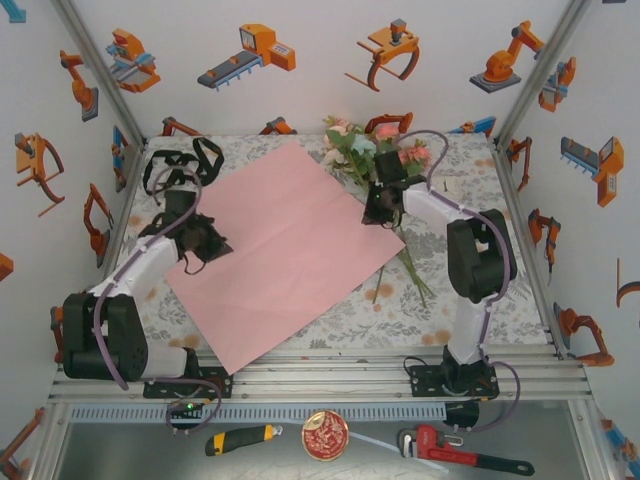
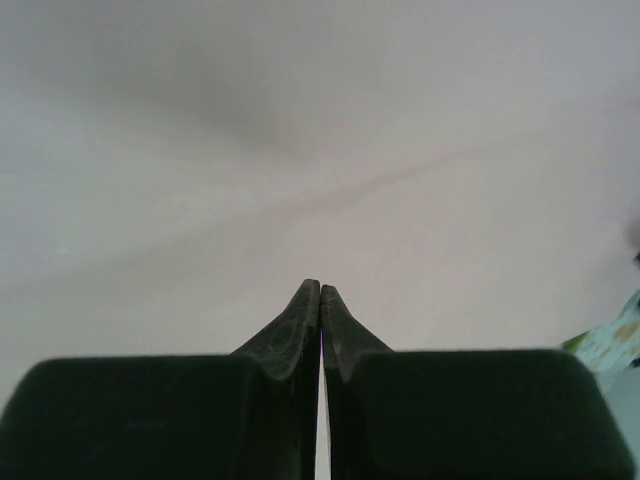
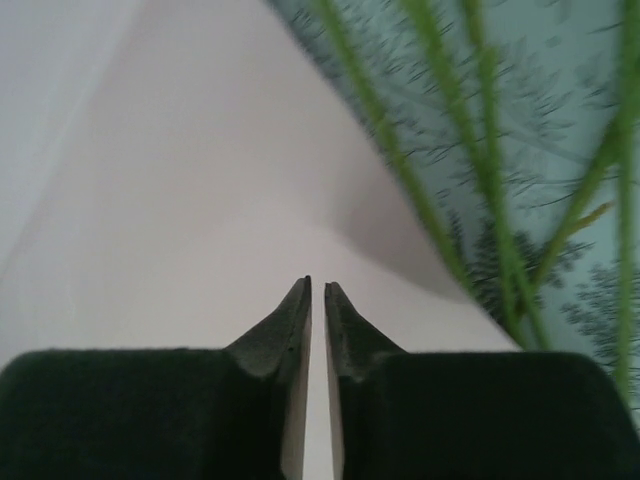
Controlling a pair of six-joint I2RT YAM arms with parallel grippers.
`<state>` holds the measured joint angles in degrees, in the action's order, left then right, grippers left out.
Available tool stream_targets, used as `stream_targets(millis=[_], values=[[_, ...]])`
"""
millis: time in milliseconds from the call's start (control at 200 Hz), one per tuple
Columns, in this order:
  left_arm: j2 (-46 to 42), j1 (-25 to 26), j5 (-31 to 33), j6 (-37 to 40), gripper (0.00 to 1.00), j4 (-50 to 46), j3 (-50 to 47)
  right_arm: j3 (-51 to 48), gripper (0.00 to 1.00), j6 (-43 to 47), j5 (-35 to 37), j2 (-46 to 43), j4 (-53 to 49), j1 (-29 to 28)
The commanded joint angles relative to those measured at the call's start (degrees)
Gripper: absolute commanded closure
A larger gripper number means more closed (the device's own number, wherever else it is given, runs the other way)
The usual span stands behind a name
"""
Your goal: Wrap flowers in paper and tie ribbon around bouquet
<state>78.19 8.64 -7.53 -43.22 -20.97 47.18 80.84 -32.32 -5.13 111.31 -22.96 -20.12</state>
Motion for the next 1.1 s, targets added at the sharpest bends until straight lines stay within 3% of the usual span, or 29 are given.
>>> stream_targets(millis=[0,140,255,451,701,876,1096], values=[[-1.00,2.19,0.41,-0.51,0.87,1.47,-3.68,5.25,0.77,6.45,5.30,0.86,-0.59,3.12],[2.96,3.78,-4.48,0.88,0.85,6.17,-5.10,11.49,0.71,13.64,6.18,5.42,-2.45,4.22],[7.10,5.48,-6.34,0.50,0.84,8.40,-4.36,15.56,0.65,16.94,2.85,8.64,-3.32,4.23],[13.82,7.17,-5.55,-2.23,0.82,12.35,-2.77,18.77,0.61,17.23,-5.75,11.93,-3.05,4.14],[20.36,9.03,-4.52,-4.99,0.82,14.16,1.18,18.89,0.58,17.93,-6.30,12.10,-3.68,4.15],[19.77,10.51,-3.79,-7.33,0.83,14.08,1.70,20.83,0.57,20.41,-2.77,10.15,-5.96,4.55],[11.39,9.99,0.38,-6.08,0.83,9.18,-1.67,20.27,0.57,23.35,-2.52,8.94,-6.29,5.19]])
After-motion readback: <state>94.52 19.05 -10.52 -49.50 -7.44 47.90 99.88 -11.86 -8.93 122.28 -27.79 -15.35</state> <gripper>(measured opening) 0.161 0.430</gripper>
